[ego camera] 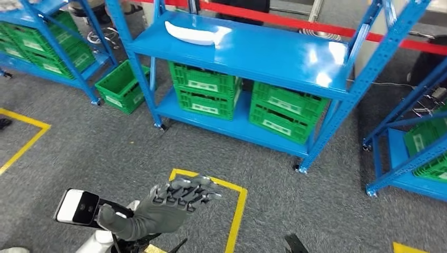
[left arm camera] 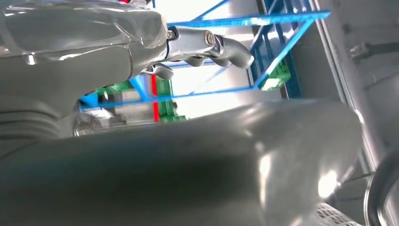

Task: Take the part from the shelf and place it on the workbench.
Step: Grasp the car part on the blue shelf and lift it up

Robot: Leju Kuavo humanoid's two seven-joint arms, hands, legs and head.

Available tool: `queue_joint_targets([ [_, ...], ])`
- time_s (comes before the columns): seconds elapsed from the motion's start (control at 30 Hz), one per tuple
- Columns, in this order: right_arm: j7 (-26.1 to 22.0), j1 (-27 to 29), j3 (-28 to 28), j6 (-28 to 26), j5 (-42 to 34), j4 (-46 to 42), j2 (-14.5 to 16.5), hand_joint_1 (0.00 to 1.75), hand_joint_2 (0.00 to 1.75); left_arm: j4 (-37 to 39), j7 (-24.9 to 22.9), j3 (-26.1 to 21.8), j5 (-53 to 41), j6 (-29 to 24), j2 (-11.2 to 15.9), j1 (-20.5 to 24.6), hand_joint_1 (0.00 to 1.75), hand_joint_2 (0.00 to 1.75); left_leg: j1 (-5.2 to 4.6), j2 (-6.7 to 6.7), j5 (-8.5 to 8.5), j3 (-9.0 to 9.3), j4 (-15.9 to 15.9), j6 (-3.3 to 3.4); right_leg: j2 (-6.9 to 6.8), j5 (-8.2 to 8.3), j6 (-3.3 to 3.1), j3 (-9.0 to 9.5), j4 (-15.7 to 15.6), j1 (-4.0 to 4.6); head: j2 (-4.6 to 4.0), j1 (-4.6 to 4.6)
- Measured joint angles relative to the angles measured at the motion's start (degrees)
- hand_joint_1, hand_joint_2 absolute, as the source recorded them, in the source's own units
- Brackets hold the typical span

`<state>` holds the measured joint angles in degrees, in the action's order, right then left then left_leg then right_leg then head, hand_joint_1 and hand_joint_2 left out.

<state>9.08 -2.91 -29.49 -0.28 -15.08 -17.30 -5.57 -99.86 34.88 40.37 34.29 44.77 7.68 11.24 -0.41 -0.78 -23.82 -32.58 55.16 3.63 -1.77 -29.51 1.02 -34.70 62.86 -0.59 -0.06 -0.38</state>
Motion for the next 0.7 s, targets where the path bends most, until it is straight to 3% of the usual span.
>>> queue_joint_targets([
  [0.07, -0.1, 0.1, -0.2, 0.0, -0.3, 0.0, -0.2, 0.0, 0.0, 0.0, -0.3, 0.1, 0.1, -0.1, -0.1, 0.2, 0.0, 0.0, -0.02, 1.3, 0.18, -0.08, -0.1, 0.08, 1.37, -3.09, -0.07, -3.86, 7.9, -0.17, 0.0, 0.1],
  [0.1, -0.1, 0.2, -0.3, -0.1, -0.4, 0.0, -0.4, 0.0, 0.0, 0.1, -0.4, 0.1, 0.2, -0.2, -0.1, 0.1, 0.0, 0.0, 0.01, 2.01, 0.19, -0.11, 0.0, 0.04, 1.52, -3.79, 0.22, -5.28, 10.5, -0.33, 0.0, 0.12],
  [0.13, -0.1, 0.3, -0.4, -0.1, -0.5, 0.0, -0.5, 0.0, 0.0, 0.1, -0.5, 0.2, 0.3, -0.3, -0.1, 0.1, 0.0, 0.0, 0.09, 2.72, 0.16, -0.12, 0.0, -0.04, 1.58, -3.57, 0.76, -5.73, 11.1, -0.55, 0.0, 0.12],
  [0.17, -0.1, 0.3, -0.5, -0.1, -0.6, 0.0, -0.6, 0.0, 0.0, 0.1, -0.6, 0.3, 0.4, -0.4, -0.1, 0.1, 0.0, 0.0, 0.24, 3.45, 0.08, -0.1, 0.2, -0.21, 1.65, -2.36, 1.54, -4.96, 9.1, -0.85, 0.0, 0.12],
  [0.23, -0.1, 0.1, -0.8, -0.2, -0.8, 0.0, -0.6, 0.0, 0.0, 0.2, -0.8, 0.3, 0.6, -0.7, -0.1, 0.1, 0.0, 0.0, 0.55, 4.81, -0.38, -0.26, 1.0, -0.97, 2.78, 1.02, 3.05, -1.32, 1.1, -1.61, -0.01, 0.17],
  [0.27, -0.1, 0.1, -1.0, -0.3, -0.9, 0.0, -0.6, 0.0, 0.0, 0.2, -0.8, 0.4, 0.7, -0.7, 0.0, 0.2, 0.0, 0.0, 0.59, 5.39, -0.73, -0.52, 1.6, -1.48, 3.42, 2.22, 3.18, 0.21, -2.1, -1.84, -0.01, 0.23],
  [0.33, 0.0, -0.1, -1.3, -0.4, -1.0, 0.0, -0.6, 0.0, 0.0, 0.2, -0.9, 0.4, 1.0, -0.8, 0.0, 0.2, 0.0, 0.0, 0.55, 6.19, -1.18, -1.21, 2.4, -2.31, 4.04, 2.81, 2.26, 1.2, -4.2, -1.79, 0.0, 0.31],
  [0.4, 0.0, -0.2, -1.5, -0.4, -1.1, 0.0, -0.5, 0.0, 0.0, 0.1, -0.9, 0.5, 1.1, -0.9, 0.2, 0.2, 0.0, 0.0, 0.73, 6.6, -1.26, -1.57, 2.6, -2.69, 3.2, 2.9, 1.16, 1.23, -4.2, -1.68, 0.01, 0.26],
  [0.47, 0.0, -0.3, -1.7, -0.6, -1.2, 0.0, -0.5, 0.0, 0.0, 0.1, -0.9, 0.5, 1.2, -0.9, 0.3, 0.3, 0.0, 0.0, 0.88, 4.98, -2.42, -2.48, 4.6, -3.16, 2.41, 2.87, 0.51, 1.46, -4.3, -1.81, 0.0, 0.04],
  [0.53, 0.0, -0.3, -1.7, -0.8, -1.3, 0.0, -0.5, 0.0, 0.0, 0.1, -0.9, 0.5, 1.3, -0.9, 0.3, 0.5, 0.0, 0.0, 1.0, 2.14, -5.72, -5.68, 11.2, -3.7, 1.47, 2.68, -0.04, 1.68, -4.3, -1.62, 0.0, -0.26],
  [0.6, -0.1, -0.2, -1.8, -1.0, -1.5, 0.0, -0.6, 0.0, 0.0, 0.1, -1.0, 0.5, 1.4, -0.9, 0.4, 0.5, 0.0, 0.0, 1.13, 0.95, -8.53, -9.67, 18.9, -3.93, 0.33, 2.49, -0.38, 1.74, -4.3, -1.28, 0.01, -0.37],
  [0.63, -0.1, -0.1, -1.9, -1.0, -1.6, 0.0, -0.6, 0.0, 0.0, 0.1, -1.0, 0.5, 1.5, -1.0, 0.5, 0.5, 0.0, 0.0, 1.13, 0.82, -8.5, -10.55, 20.3, -3.84, -0.27, 2.41, -0.48, 1.79, -4.3, -1.12, 0.01, -0.38],
  [0.67, -0.1, -0.2, -2.0, -1.0, -1.7, 0.0, -0.6, 0.0, 0.0, 0.1, -1.0, 0.5, 1.6, -1.0, 0.5, 0.5, 0.0, 0.0, 1.08, 0.74, -7.35, -10.17, 19.2, -3.59, -0.82, 2.32, -0.58, 1.88, -4.3, -0.95, 0.01, -0.38],
  [0.7, -0.1, -0.2, -2.1, -1.0, -1.7, 0.0, -0.6, 0.0, 0.0, 0.1, -1.1, 0.5, 1.6, -1.0, 0.5, 0.5, 0.0, 0.0, 0.94, 0.39, -5.41, -8.54, 15.7, -3.09, -1.35, 2.21, -0.64, 2.04, -4.3, -0.76, 0.0, -0.38],
])
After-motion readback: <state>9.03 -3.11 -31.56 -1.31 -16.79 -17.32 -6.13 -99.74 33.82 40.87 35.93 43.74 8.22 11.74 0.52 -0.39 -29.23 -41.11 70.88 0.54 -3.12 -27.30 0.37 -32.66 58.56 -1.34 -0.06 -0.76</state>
